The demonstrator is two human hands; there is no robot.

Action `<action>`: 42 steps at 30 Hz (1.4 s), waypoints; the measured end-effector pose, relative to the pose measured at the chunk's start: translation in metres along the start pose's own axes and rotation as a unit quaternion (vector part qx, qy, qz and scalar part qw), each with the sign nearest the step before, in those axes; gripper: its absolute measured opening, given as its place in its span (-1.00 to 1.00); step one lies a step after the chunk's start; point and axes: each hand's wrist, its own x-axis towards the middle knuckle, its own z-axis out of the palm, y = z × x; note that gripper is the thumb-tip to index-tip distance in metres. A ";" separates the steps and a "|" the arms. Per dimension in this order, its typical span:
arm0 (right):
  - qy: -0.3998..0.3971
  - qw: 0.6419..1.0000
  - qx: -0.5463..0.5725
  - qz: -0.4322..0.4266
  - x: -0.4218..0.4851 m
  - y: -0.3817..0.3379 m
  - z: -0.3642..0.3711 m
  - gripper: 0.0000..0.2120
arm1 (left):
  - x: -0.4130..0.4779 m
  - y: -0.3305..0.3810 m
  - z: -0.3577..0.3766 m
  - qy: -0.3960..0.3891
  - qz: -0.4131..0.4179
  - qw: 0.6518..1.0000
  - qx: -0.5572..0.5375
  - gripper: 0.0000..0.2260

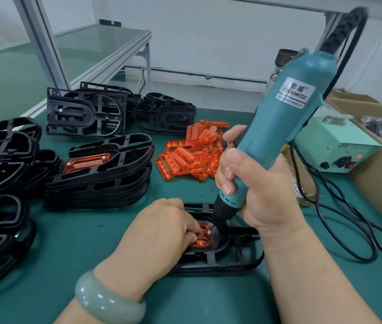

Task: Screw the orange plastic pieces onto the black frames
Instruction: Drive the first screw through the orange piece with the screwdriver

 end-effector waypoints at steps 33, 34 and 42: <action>0.025 0.999 -0.026 -0.039 -0.007 0.008 -0.001 -0.84 | 0.003 -0.002 0.006 0.021 -0.012 0.999 -0.033 -0.86; 0.023 0.999 -0.018 -0.036 -0.007 0.008 -0.002 -0.82 | 0.002 -0.003 0.006 0.023 -0.009 0.999 -0.034 -0.87; 0.041 0.998 0.021 -0.033 -0.007 0.010 -0.010 -0.76 | 0.001 -0.003 0.005 0.030 -0.014 0.999 -0.034 -0.85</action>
